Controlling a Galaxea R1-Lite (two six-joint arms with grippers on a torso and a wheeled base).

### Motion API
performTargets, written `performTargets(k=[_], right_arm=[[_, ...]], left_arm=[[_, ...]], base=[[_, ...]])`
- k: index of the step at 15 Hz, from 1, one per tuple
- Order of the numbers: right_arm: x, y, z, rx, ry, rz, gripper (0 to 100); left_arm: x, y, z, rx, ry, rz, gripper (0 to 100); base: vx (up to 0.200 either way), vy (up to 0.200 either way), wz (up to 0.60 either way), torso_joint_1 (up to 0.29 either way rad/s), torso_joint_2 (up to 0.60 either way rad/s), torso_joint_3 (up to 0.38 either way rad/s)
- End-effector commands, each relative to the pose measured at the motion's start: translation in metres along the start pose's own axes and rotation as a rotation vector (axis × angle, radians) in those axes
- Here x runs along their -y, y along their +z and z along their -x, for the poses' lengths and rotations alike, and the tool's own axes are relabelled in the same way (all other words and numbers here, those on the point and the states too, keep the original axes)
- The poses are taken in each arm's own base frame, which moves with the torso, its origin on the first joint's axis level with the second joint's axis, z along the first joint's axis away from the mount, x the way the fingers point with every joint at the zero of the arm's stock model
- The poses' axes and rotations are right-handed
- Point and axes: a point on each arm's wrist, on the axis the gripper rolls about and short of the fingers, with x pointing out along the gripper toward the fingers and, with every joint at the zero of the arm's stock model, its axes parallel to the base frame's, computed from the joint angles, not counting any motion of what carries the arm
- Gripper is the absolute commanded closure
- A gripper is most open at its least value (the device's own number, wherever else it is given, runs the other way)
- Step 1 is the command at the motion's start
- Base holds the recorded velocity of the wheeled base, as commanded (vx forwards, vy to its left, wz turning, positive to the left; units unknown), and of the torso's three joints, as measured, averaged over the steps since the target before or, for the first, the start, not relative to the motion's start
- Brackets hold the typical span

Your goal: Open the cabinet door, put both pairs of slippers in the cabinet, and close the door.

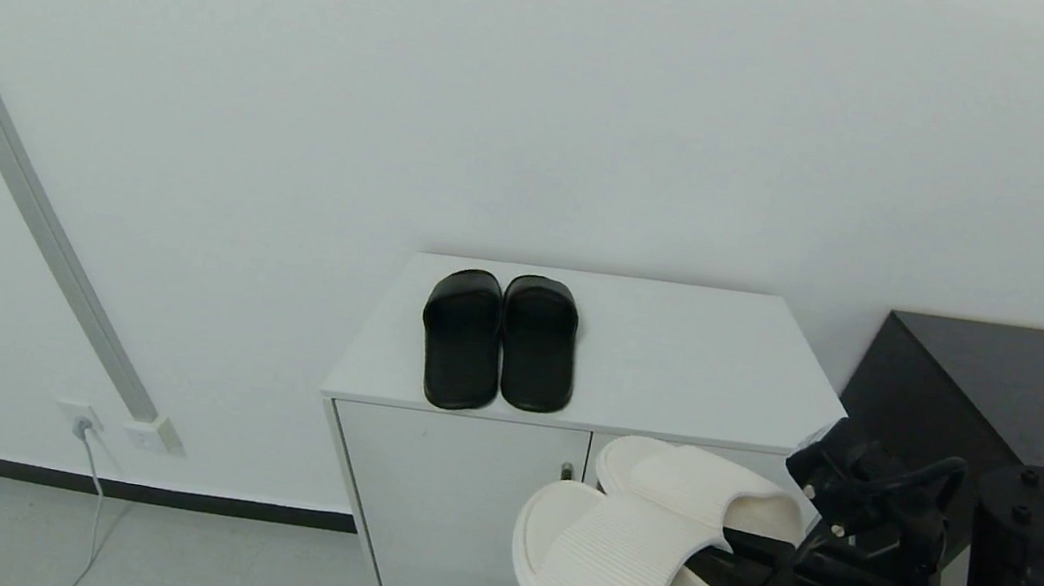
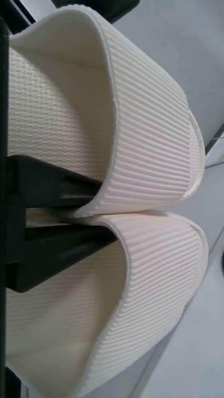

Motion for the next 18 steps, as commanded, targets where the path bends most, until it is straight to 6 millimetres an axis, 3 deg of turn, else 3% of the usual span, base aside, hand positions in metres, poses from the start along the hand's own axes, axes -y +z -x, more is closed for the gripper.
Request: performTargets(k=[1, 13, 14, 18], right_arm=[[0.0000, -0.0012, -0.0007, -0.006, 0.000, 0.000, 100], [-0.0028, -0.0071, 0.0009, -0.025, 0.012, 0.004, 100], [-0.0031, -0.0071, 0.0009, -0.025, 0.013, 0.005, 100], [-0.0036, -0.0093, 0.0033, -0.030, 0.014, 0.008, 100]], left_arm=[[0.0000, 0.0000, -0.0001, -0.001, 0.001, 0.000, 100], [0.0000, 0.0000, -0.0001, -0.001, 0.002, 0.000, 100], [0.0000, 0.0000, -0.0001, -0.001, 0.002, 0.000, 0], [0.0000, 0.0000, -0.0001, -0.001, 0.001, -0.004, 0]], base=[[0.000, 0.000, 0.00, -0.144, 0.34, 0.183], [0.000, 0.000, 0.00, -0.202, 0.47, 0.267], [0.000, 0.000, 0.00, -0.212, 0.54, 0.315], [0.000, 0.000, 0.00, -0.204, 0.53, 0.320]])
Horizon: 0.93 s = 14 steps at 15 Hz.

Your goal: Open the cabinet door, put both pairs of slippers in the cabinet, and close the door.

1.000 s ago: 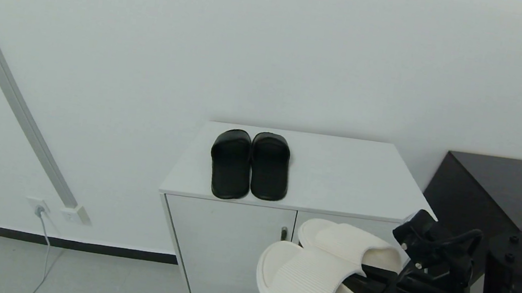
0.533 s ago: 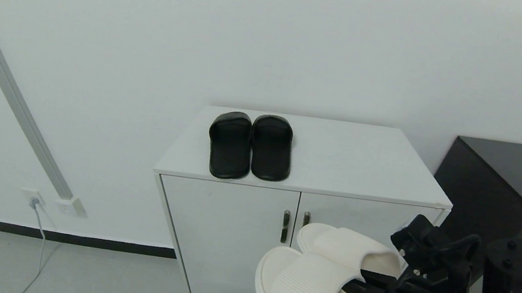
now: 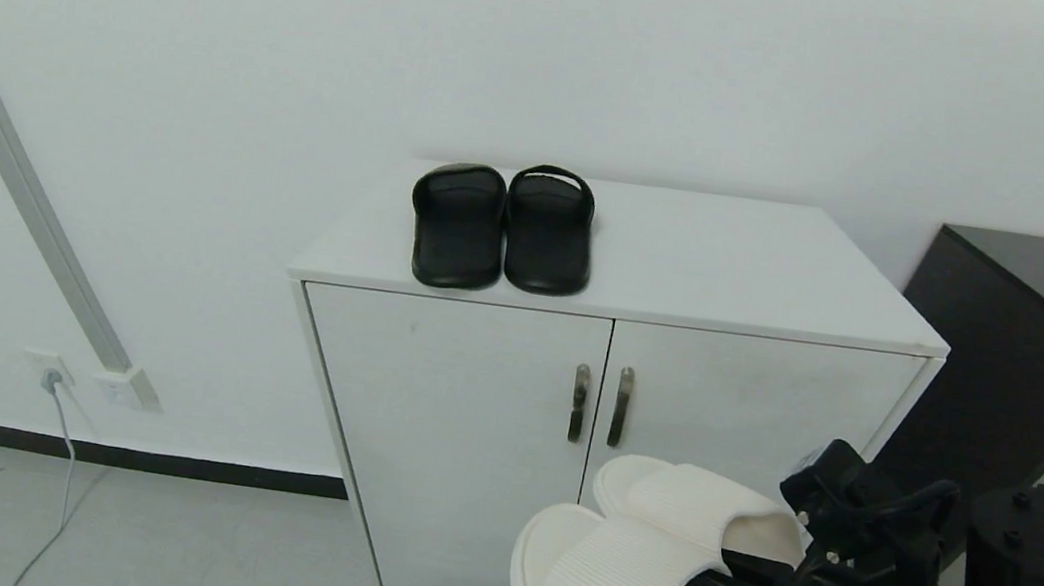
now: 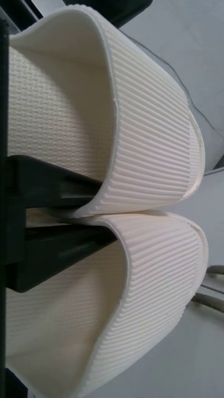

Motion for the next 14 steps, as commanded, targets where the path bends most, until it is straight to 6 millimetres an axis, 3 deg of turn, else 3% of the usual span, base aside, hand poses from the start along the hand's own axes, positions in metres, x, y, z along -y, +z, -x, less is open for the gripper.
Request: performTargets(k=[1, 14], right_arm=[[-0.0003, -0.0010, 0.0013, -0.002, 0.002, 0.001, 100], [-0.0011, -0.0041, 0.0027, -0.011, 0.005, 0.023, 100]], left_arm=[[0.0000, 0.0000, -0.0001, -0.001, 0.001, 0.000, 0], [0.0000, 0.0000, -0.0001, -0.001, -0.002, 0.000, 0]], base=[[0.000, 0.000, 0.00, -0.183, 0.51, 0.320], [0.000, 0.000, 0.00, -0.132, 0.47, 0.335]])
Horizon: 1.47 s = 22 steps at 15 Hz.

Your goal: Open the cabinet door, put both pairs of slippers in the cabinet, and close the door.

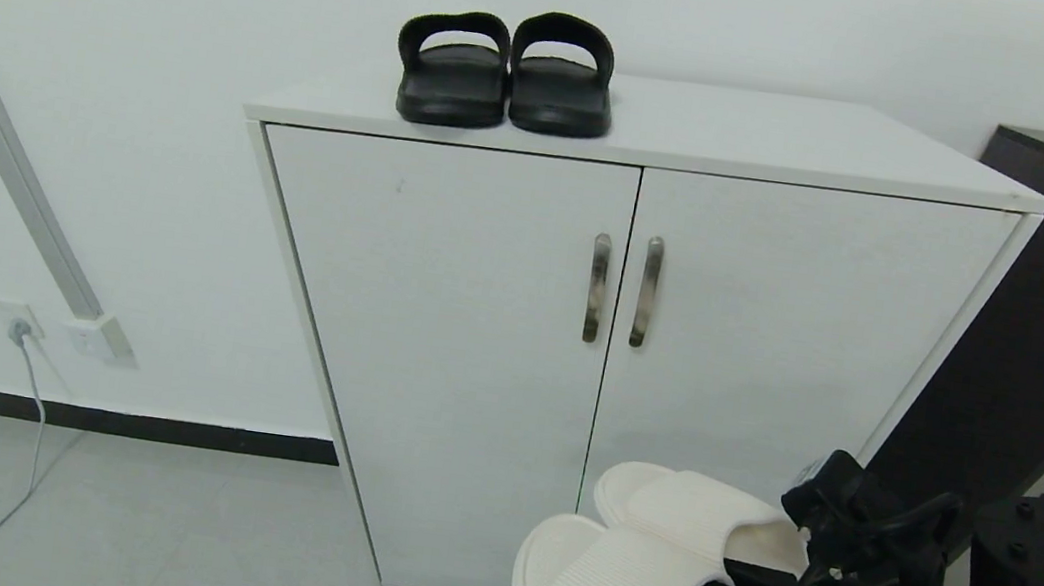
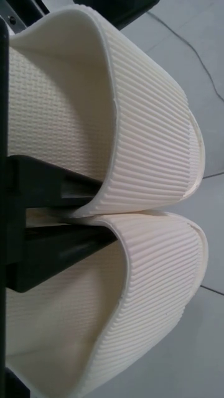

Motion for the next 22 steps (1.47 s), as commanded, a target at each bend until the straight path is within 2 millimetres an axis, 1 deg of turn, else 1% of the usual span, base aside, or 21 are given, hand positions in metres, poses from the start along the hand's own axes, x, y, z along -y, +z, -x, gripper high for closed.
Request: performTargets(k=[1, 5, 9, 10, 11, 12, 13, 14, 15, 16, 17, 18, 19, 20, 21, 22], right_arm=[[0.000, 0.000, 0.000, -0.001, 0.001, 0.000, 100], [-0.001, -0.001, 0.001, -0.002, 0.006, 0.002, 100], [-0.001, -0.001, 0.003, 0.012, 0.005, 0.002, 100], [-0.001, -0.001, 0.003, 0.018, 0.007, 0.002, 100], [-0.001, -0.003, 0.003, 0.015, 0.007, 0.004, 100], [-0.001, -0.003, 0.003, 0.015, 0.009, 0.004, 100], [-0.001, -0.003, 0.003, 0.014, 0.010, 0.004, 100], [-0.001, -0.003, 0.003, 0.012, 0.010, 0.004, 100], [-0.001, -0.004, 0.003, 0.009, 0.011, 0.004, 100], [-0.001, -0.005, 0.003, 0.006, 0.010, 0.004, 100], [-0.001, -0.005, 0.003, 0.006, 0.007, 0.004, 100], [-0.001, -0.004, 0.002, 0.008, 0.010, 0.011, 100], [-0.002, -0.006, 0.001, -0.002, 0.012, 0.015, 100], [-0.002, -0.007, 0.000, -0.009, 0.014, 0.015, 100], [-0.002, -0.008, -0.002, -0.016, 0.015, 0.014, 100], [-0.002, -0.008, -0.002, -0.006, 0.014, 0.014, 100]], left_arm=[[0.000, 0.000, 0.000, -0.002, 0.000, 0.001, 0], [0.000, 0.000, 0.000, -0.001, 0.004, -0.001, 0], [0.000, 0.003, 0.000, 0.008, 0.000, -0.012, 0], [0.000, 0.021, 0.005, 0.062, 0.001, 0.004, 0], [0.000, 0.056, 0.012, 0.111, -0.014, 0.072, 0], [0.000, 0.072, 0.010, 0.094, -0.039, 0.098, 0], [0.002, 0.083, 0.001, 0.039, -0.108, 0.096, 0], [0.005, 0.095, -0.020, -0.057, -0.206, 0.100, 0], [0.007, 0.103, -0.040, -0.089, -0.264, 0.106, 0], [0.009, 0.110, -0.057, -0.087, -0.315, 0.108, 0], [0.010, 0.114, -0.070, -0.088, -0.357, 0.107, 0], [0.014, 0.120, -0.086, -0.092, -0.446, 0.105, 0], [0.021, 0.129, -0.100, -0.088, -0.535, 0.107, 0], [0.028, 0.135, -0.108, -0.088, -0.595, 0.107, 0], [0.044, 0.147, -0.124, -0.097, -0.688, 0.096, 0], [0.061, 0.155, -0.132, -0.109, -0.739, 0.090, 0]], base=[[0.000, 0.000, 0.00, -0.046, 0.44, 0.378], [0.000, 0.000, 0.00, -0.024, 0.39, 0.369], [0.000, 0.000, 0.00, 0.002, 0.07, 0.066], [0.000, 0.000, 0.00, 0.000, 0.00, 0.000], [0.000, 0.000, 0.00, 0.000, 0.00, 0.000], [0.000, 0.000, 0.00, 0.000, 0.00, 0.000], [0.000, 0.000, 0.00, 0.000, 0.00, 0.000], [0.000, 0.000, 0.00, 0.000, 0.00, 0.000], [0.000, 0.000, 0.00, 0.000, 0.00, 0.000], [0.000, 0.000, 0.00, 0.000, 0.00, 0.000], [0.000, 0.000, 0.00, 0.000, 0.00, 0.000], [0.000, 0.000, 0.00, 0.000, 0.00, 0.000], [0.000, 0.000, 0.00, 0.000, 0.00, 0.000], [0.000, 0.000, 0.00, 0.000, 0.00, 0.000], [0.000, 0.000, 0.00, 0.000, 0.00, 0.000], [0.000, 0.000, 0.00, 0.000, 0.00, 0.000]])
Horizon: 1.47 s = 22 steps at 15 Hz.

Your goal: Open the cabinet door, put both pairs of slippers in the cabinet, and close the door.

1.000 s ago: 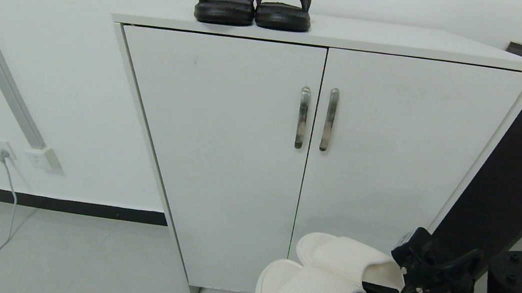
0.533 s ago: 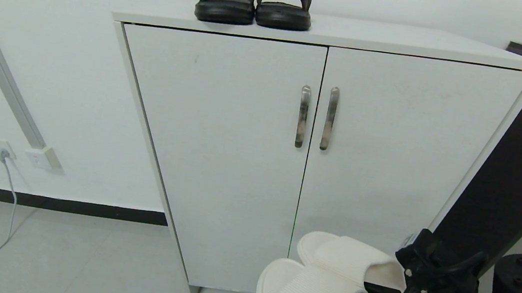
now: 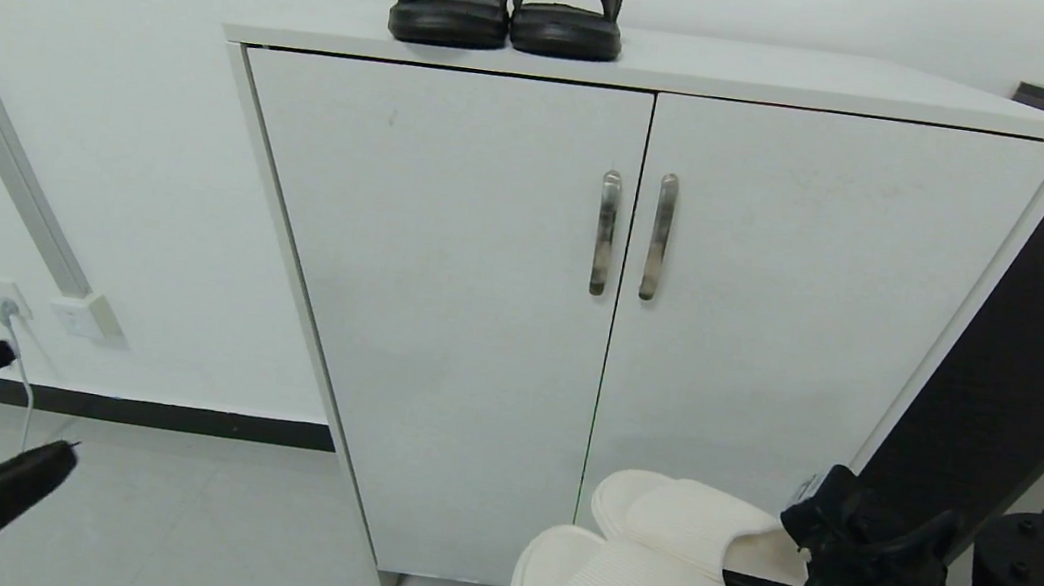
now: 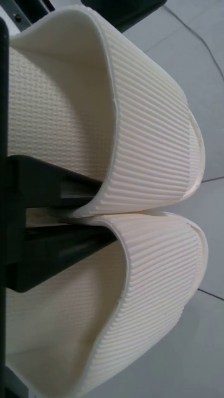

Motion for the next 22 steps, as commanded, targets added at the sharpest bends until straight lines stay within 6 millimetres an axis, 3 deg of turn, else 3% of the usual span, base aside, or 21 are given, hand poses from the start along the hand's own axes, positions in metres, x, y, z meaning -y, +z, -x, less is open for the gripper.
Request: performTargets(k=[1, 3, 6, 10, 15, 22], right_arm=[[0.000, -0.001, -0.001, 0.005, 0.000, 0.000, 100], [0.000, -0.004, -0.001, 0.002, 0.000, 0.000, 100], [0.000, -0.005, -0.002, -0.008, 0.000, 0.000, 100], [0.000, -0.005, -0.001, -0.006, 0.000, 0.000, 100], [0.000, -0.008, -0.001, -0.018, -0.002, -0.001, 100], [0.000, -0.009, -0.001, -0.020, -0.001, 0.001, 100]], left_arm=[[0.019, 0.017, -0.074, -0.115, -0.191, 0.017, 0], [0.039, 0.023, -0.098, -0.137, -0.265, 0.010, 0], [0.067, 0.024, -0.151, -0.147, -0.362, 0.006, 0], [0.083, 0.039, -0.199, -0.102, -0.417, -0.004, 0], [0.079, 0.042, -0.252, -0.116, -0.535, 0.070, 0], [0.075, 0.054, -0.286, -0.101, -0.536, 0.162, 0]], base=[[0.000, 0.000, 0.00, 0.000, 0.00, 0.000], [0.000, 0.000, 0.00, 0.000, 0.00, 0.000], [0.000, 0.000, 0.00, 0.000, 0.00, 0.000], [0.000, 0.000, 0.00, 0.000, 0.00, 0.000], [0.000, 0.000, 0.00, 0.000, 0.00, 0.000], [0.000, 0.000, 0.00, 0.000, 0.00, 0.000]])
